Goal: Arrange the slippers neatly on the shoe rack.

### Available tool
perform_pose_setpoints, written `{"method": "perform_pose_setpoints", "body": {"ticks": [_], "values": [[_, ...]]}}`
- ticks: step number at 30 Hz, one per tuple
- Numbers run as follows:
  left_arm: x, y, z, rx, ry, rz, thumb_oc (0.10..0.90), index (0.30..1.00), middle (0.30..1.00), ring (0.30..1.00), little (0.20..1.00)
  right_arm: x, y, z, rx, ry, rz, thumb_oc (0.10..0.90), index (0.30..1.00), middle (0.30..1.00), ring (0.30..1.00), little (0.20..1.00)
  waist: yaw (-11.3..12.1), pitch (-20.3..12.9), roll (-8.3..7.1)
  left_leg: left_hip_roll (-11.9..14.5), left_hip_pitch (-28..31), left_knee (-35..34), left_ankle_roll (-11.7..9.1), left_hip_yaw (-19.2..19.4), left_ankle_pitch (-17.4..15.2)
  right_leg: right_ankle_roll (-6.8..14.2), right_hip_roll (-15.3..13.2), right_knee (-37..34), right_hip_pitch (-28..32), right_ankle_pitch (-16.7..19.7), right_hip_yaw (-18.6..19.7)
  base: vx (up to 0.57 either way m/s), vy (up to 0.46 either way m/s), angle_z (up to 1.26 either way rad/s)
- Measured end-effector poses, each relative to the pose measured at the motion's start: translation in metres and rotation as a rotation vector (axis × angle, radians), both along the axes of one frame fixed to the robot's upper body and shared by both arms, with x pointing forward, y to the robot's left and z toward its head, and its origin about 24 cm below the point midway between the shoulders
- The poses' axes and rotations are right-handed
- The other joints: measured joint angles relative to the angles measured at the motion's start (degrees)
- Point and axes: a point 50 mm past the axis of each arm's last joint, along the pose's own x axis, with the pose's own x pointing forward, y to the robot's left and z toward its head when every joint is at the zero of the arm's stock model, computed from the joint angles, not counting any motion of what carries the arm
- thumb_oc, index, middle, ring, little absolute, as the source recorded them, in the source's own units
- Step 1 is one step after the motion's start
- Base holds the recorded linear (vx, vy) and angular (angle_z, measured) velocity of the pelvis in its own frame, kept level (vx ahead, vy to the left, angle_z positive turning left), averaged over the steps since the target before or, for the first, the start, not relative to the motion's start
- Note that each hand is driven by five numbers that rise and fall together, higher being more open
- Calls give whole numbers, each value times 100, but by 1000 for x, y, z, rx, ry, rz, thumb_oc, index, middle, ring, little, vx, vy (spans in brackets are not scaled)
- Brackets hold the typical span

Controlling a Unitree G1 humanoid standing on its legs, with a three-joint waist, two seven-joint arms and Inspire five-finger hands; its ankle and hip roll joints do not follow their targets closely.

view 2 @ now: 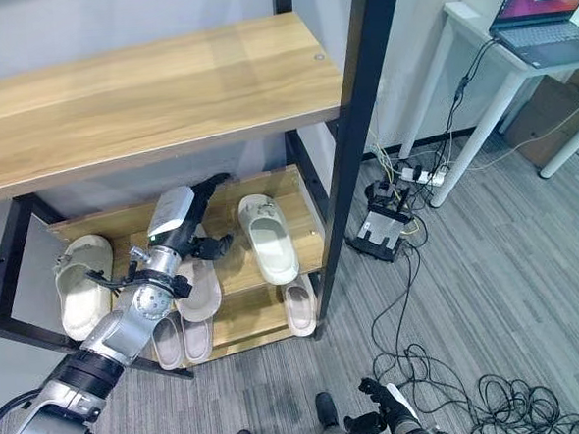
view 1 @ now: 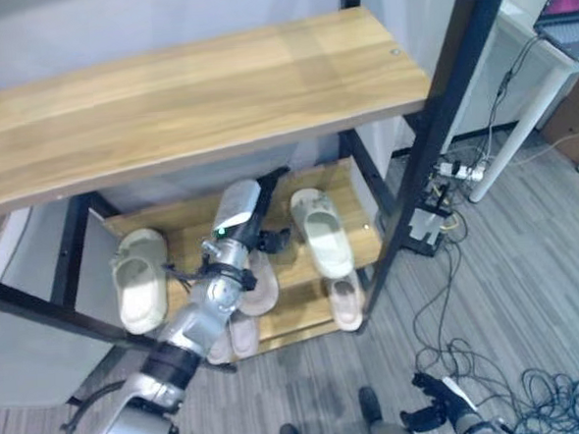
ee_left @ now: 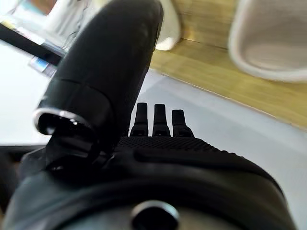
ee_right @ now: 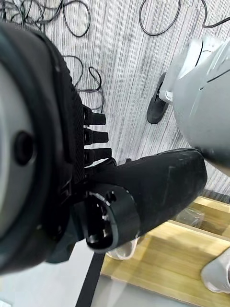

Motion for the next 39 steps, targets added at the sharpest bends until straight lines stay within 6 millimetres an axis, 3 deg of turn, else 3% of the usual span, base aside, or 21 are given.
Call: {"method": "perform_pose_setpoints", "body": {"ticks": [5,10,14,16,22,39], "values": [[2,12,13,98,-89,55,800,900,900,900,900,6,2,1,0,-18,-2,800,900,900,900,900,29,145,-53,-4,39,-4,-1,-12,0,3,-10,10,58,-2,-34,25,10,3],[2,23,17,68,-113,118,800,900,900,900,900,6,4,0,15,-18,-18,800,900,900,900,900,69,256,-125,-2,134,-4,-1,-57,0,18,-12,0,179,-17,-71,17,-5,5],[-3,35,13,55,-106,160,800,900,900,900,900,6,7,-1,34,-14,-34,800,900,900,900,900,72,268,-144,-4,179,-4,-2,-83,-3,19,-11,-1,231,-23,-78,8,-2,2],[-9,41,1,54,-70,179,800,900,900,900,900,4,8,-4,39,1,-44,800,900,900,900,900,91,288,-175,-1,235,-6,-5,-86,-12,30,-12,-2,287,-64,-82,0,0,0],[-16,40,-11,23,-37,177,800,900,900,900,900,-1,6,-8,33,26,-66,800,900,900,900,900,205,297,-204,-7,232,-6,-3,-96,-13,26,-18,-2,288,-61,-93,1,1,1],[-26,36,-21,-68,7,135,800,900,900,900,900,-3,7,-13,50,60,-105,800,900,900,900,900,205,283,-219,-8,344,-5,1,-143,-13,16,-21,0,424,-51,-133,2,0,2]]}}
